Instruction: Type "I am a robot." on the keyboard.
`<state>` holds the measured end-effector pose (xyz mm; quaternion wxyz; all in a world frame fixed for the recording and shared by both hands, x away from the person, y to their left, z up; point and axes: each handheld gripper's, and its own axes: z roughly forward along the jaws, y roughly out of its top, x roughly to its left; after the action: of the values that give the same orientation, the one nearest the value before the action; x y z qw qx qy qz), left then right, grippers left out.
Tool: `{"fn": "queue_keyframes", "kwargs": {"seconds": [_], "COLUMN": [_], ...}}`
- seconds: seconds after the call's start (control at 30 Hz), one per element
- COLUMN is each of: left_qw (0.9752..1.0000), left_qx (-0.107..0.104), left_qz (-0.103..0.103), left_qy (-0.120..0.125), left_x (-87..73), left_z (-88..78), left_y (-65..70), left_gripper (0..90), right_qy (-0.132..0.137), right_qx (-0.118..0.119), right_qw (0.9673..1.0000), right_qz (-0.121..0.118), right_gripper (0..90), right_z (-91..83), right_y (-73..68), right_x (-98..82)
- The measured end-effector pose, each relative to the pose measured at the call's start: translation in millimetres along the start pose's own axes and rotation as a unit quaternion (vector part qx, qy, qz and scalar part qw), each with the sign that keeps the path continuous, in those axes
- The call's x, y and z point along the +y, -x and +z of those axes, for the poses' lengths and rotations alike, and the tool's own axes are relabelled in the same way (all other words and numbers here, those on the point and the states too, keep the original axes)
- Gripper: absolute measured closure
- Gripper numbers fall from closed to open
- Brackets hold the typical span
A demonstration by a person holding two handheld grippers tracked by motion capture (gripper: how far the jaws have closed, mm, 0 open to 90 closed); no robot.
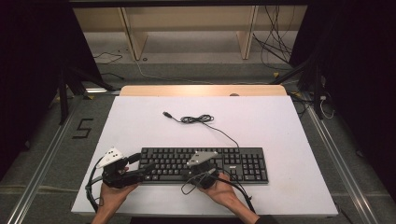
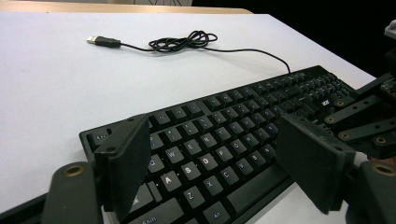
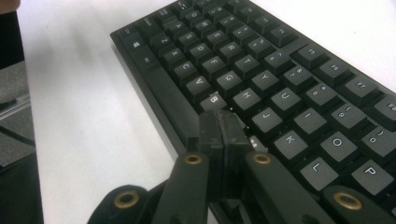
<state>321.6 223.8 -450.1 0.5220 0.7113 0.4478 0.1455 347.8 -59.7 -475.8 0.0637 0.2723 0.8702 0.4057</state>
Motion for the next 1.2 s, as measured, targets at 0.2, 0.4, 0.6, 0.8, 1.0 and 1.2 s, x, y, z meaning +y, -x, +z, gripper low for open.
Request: {"fn": "queue_keyframes", "kwargs": {"seconds": [0.2, 0.4, 0.6, 0.8, 1.0, 1.2], "left_qw": [1.0000, 1.0000, 1.0000, 1.0000, 0.9999, 0.9997], "left_qx": [-0.001, 0.000, 0.004, 0.006, 0.010, 0.011], "left_qz": [0.000, -0.001, -0.001, -0.002, -0.001, 0.001], "left_qy": [0.000, 0.000, -0.002, -0.004, -0.014, -0.021], "left_x": [0.0, -0.3, -0.3, -0.6, -1.6, -1.9], "left_z": [0.1, 0.4, 0.3, 1.6, 5.7, 11.3], "left_y": [0.0, -0.2, -2.9, -3.6, -4.3, -5.4], "left_gripper": [26.3, 26.3, 26.3, 26.3, 26.6, 27.5], "right_qy": [-0.009, -0.008, 0.003, 0.035, 0.063, 0.091], "right_qx": [-0.007, -0.013, -0.009, -0.003, -0.009, -0.025], "right_qw": [0.9999, 0.9998, 1.0000, 0.9993, 0.9974, 0.9948], "right_qz": [-0.008, -0.012, 0.000, 0.013, 0.033, 0.038], "right_gripper": [90.0, 90.0, 90.0, 66.8, 49.6, 37.3], "right_z": [3.9, 6.5, 1.5, -15.1, -33.4, -47.8], "right_y": [-0.6, -2.6, -0.8, 6.0, 15.0, 18.5], "right_x": [-1.8, -4.5, -3.8, -1.2, -0.5, -0.3]}}
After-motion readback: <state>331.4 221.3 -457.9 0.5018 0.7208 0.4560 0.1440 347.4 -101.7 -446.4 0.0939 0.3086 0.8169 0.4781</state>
